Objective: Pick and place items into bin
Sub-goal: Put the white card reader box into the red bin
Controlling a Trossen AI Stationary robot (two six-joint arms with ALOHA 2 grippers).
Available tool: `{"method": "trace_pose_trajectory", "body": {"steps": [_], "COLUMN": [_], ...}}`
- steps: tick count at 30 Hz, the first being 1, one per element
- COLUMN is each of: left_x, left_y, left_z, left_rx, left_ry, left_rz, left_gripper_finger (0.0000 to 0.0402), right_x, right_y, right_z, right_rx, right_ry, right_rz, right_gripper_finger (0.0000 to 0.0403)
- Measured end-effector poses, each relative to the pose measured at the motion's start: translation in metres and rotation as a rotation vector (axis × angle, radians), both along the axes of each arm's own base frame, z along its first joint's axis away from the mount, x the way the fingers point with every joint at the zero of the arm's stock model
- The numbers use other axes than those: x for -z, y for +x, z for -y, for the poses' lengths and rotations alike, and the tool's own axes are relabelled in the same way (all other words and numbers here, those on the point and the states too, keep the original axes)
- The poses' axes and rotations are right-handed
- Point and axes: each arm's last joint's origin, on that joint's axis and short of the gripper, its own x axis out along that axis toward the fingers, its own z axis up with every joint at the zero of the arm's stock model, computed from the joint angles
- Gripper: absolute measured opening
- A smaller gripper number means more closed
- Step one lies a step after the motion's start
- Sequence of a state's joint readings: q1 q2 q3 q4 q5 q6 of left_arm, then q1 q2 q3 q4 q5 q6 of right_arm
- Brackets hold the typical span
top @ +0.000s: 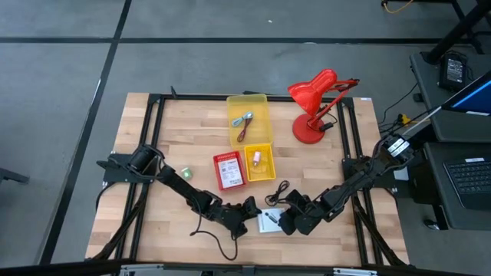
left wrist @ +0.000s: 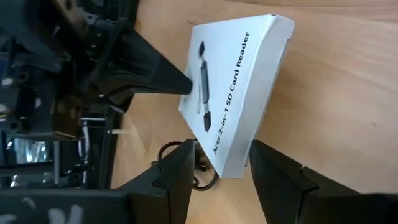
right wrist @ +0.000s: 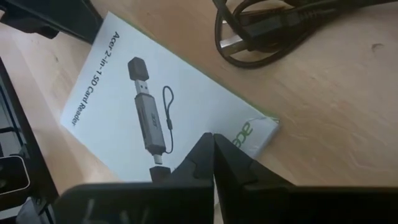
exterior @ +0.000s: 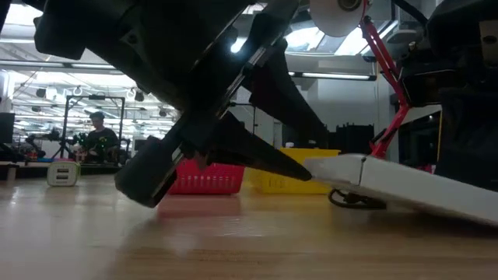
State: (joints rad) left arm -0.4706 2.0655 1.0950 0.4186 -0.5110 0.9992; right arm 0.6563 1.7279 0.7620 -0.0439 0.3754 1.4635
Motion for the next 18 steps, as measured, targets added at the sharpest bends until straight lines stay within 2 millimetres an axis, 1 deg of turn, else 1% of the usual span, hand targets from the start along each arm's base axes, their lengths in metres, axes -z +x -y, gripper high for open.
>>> {"method": "trace_pose_trajectory", "body": {"steps": [8, 13, 15, 17, 18], "left_x": [-0.007, -0.011, -0.020, -0.029, -0.029], "left_y": [0.002, 0.004, 0.009, 0.013, 0.014], "left_z": [0.001, 0.002, 0.003, -0.001, -0.003], "left_rx": [-0.004, 0.005, 0.009, -0.001, 0.000], "left_ry": [0.011, -0.016, -0.052, -0.086, -0.093], "left_rz": [0.057, 0.100, 0.166, 0.230, 0.235], "left_gripper_finger": [0.0141, 0.0136, 0.0134, 0.0132, 0.0131], "right_x": [0.000, -0.001, -0.003, -0.001, 0.001], "right_y": [0.000, 0.000, 0.004, 0.004, 0.005], "right_z": [0.000, 0.000, -0.002, 0.000, 0.001], "right_rx": [-0.003, -0.005, 0.001, -0.012, -0.024], "right_ry": [-0.002, -0.002, 0.023, 0.004, -0.004], "right_rz": [-0.004, -0.003, 0.038, 0.036, 0.038], "right_gripper_finger": [0.0000, 0.0000, 0.0000, 0.0000, 0.0000]}}
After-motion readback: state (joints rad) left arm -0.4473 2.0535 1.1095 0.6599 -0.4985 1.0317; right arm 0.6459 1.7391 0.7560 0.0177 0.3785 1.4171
